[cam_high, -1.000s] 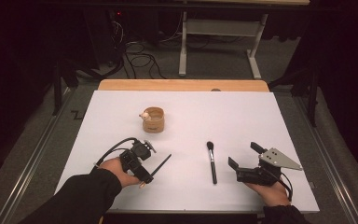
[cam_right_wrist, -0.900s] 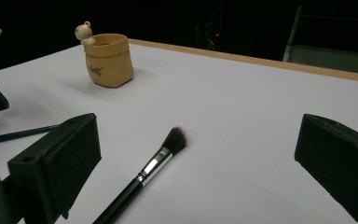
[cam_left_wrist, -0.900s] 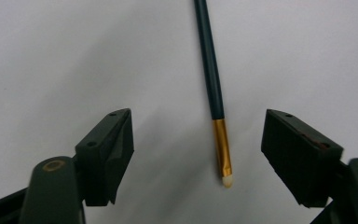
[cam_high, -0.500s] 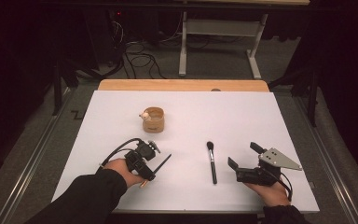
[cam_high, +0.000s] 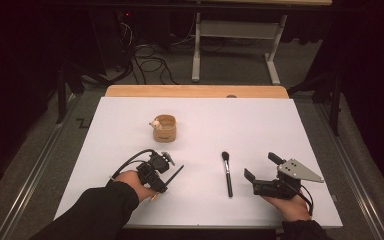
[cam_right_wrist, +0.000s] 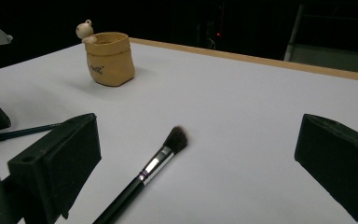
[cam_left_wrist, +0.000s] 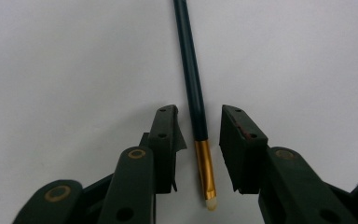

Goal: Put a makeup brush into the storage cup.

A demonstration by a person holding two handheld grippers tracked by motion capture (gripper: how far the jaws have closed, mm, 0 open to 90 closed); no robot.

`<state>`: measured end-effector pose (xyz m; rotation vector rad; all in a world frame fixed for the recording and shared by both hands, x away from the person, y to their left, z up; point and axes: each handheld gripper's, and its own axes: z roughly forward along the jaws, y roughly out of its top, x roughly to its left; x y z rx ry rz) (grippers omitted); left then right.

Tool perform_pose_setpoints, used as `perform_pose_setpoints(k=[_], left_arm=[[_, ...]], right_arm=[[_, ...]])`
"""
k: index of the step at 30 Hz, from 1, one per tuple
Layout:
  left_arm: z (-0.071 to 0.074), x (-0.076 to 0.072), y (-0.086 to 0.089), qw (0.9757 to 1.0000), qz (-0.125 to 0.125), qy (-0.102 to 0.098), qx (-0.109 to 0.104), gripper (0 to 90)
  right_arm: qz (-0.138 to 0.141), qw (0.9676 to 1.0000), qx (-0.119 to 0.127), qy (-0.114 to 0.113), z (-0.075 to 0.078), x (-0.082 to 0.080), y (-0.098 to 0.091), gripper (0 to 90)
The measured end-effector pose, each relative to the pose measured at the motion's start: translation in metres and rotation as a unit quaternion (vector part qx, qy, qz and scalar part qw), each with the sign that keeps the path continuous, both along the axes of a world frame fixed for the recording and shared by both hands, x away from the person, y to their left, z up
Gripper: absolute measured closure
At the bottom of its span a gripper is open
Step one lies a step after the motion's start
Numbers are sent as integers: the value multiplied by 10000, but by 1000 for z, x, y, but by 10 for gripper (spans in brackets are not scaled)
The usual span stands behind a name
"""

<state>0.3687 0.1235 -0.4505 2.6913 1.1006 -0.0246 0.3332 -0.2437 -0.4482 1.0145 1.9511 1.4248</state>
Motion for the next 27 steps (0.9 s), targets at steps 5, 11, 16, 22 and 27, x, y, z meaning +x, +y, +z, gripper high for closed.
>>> perform_pose_setpoints(k=[5,11,16,22,27], left_arm=[[-3,0,-2,10000,-7,38,92,700],[-4,0,-3,9999,9,8,157,735],[-4,-1,-4,9998,-17,-25,201,750],[-4,-1,-5,9997,-32,-74,236,770],[-4,-1,-4,9996,-67,-102,263,785]], right_arm=[[-5,10000,17,-3,0,0,0,8],[-6,10000,10,-13,0,0,0,8],[-8,10000,9,-15,0,0,0,8],[-3,10000,-1,-10,0,0,0,8],[-11,10000,9,-2,0,0,0,8]])
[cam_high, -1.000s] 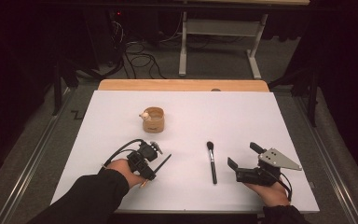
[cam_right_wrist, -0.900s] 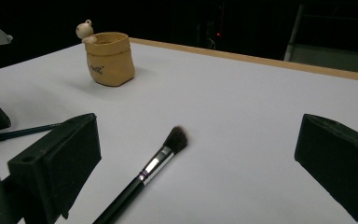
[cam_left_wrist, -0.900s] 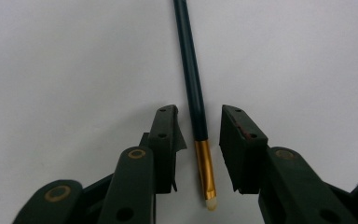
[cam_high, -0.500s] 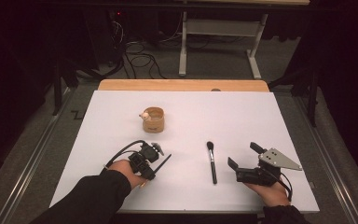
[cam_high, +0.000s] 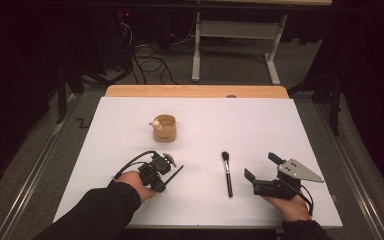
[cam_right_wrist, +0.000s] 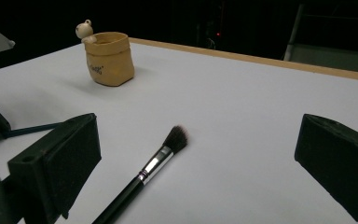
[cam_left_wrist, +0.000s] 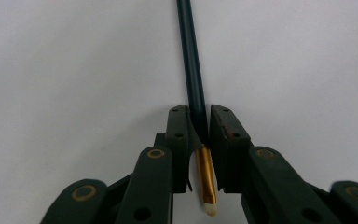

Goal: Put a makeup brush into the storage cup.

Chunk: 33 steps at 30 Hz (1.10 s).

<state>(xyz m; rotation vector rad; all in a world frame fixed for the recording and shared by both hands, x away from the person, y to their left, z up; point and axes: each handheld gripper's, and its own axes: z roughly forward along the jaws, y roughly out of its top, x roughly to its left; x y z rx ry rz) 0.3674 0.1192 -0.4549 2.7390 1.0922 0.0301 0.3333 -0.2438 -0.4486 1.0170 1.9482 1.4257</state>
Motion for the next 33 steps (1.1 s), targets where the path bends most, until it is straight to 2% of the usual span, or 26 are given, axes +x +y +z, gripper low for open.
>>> perform_pose_setpoints(k=[4,17,19,33], left_arm=[[0,0,0,10000,-14,-44,13,824],[0,-1,3,9999,-73,-76,-55,828],[-1,-1,5,9999,-23,-67,-150,828],[-2,-2,10,9993,-82,-146,-321,831]], right_arm=[[-53,10000,8,-20,0,0,0,8],[-34,10000,13,9,0,0,0,8],[-29,10000,10,8,0,0,0,8],[-17,10000,-12,13,-1,0,1,8]])
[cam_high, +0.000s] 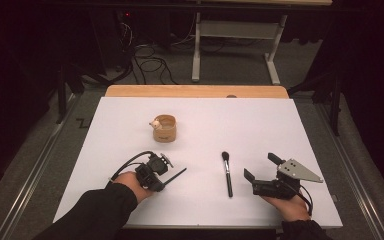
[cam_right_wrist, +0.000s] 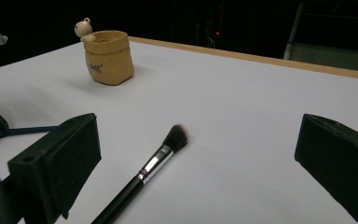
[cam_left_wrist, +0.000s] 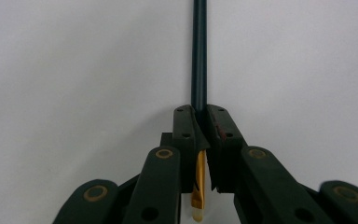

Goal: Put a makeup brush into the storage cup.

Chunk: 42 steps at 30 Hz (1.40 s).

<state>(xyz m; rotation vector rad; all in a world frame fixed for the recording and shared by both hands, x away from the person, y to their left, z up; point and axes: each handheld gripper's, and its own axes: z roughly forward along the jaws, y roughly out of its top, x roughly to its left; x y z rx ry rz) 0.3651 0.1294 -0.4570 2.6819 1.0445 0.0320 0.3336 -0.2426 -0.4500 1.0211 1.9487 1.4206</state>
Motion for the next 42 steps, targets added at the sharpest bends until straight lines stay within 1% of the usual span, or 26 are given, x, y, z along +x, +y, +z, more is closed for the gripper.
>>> perform_pose_setpoints(k=[3,5,8,15,17,19,21,23,27,30,35,40,42], left_arm=[[0,0,2,10000,-14,-30,-60,831],[-1,-1,4,9999,29,-16,-157,832],[-2,-1,7,9997,23,-28,-255,833],[-2,-3,10,9993,-121,-124,-334,833],[-2,-3,10,9993,-123,-139,-335,833],[-2,-3,10,9993,-119,-144,-327,833],[0,-3,10,9992,-81,-173,-351,834],[3,-3,12,9991,-51,-176,-390,833],[10,-4,15,9990,-30,-225,-397,833],[18,-5,15,9989,-25,-289,-363,833],[32,-8,15,9992,-46,-276,-274,833],[47,-8,15,9991,-94,-360,-223,833],[53,-8,15,9991,-147,-365,-178,833]], right_arm=[[4,10000,-2,10,-1,0,0,8],[0,10000,1,38,-1,0,0,8],[4,10000,-17,19,-1,1,1,8],[-15,9999,-39,110,-3,1,2,9],[28,9999,-74,98,-4,1,2,13],[95,9999,-33,117,-4,2,3,21],[226,9995,-42,194,-5,3,3,32],[281,9993,-51,252,-5,4,3,40],[303,9993,-35,201,-4,4,3,40],[299,9993,-41,205,-4,3,3,40],[295,9994,-72,182,-5,2,4,39],[299,9994,-25,182,-5,2,4,38],[314,9994,10,123,-5,2,4,36]])
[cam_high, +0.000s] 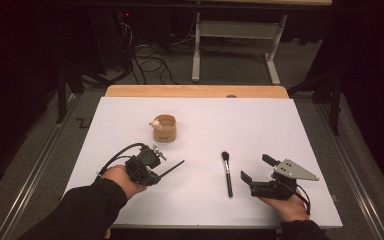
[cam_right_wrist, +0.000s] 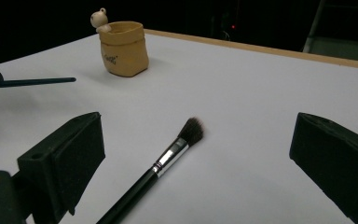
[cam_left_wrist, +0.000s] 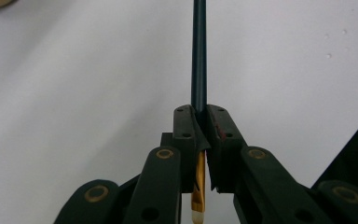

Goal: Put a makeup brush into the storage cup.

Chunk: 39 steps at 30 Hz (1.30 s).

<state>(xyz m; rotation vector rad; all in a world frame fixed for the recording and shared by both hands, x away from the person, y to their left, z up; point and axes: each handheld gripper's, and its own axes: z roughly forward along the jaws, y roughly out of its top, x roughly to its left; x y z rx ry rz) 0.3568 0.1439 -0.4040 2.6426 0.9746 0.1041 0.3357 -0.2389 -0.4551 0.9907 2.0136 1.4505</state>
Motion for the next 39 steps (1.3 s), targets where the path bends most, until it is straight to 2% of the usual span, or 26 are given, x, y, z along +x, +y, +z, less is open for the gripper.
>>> perform_pose_setpoints(k=[6,22,25,33,39], left_arm=[[19,0,-3,9999,-90,-21,74,833],[58,5,-10,9992,-280,-108,256,833],[58,6,-13,9990,-325,-97,277,833],[47,7,-20,9982,-513,19,303,833],[32,5,-28,9959,-763,151,454,833]], right_arm=[[-37,10000,15,-31,0,0,0,36],[-66,10000,29,-63,0,0,-1,34],[-69,9999,27,-95,0,0,-1,34],[-87,9999,59,-137,-1,-1,0,36],[48,9999,61,-146,0,-1,2,63]])
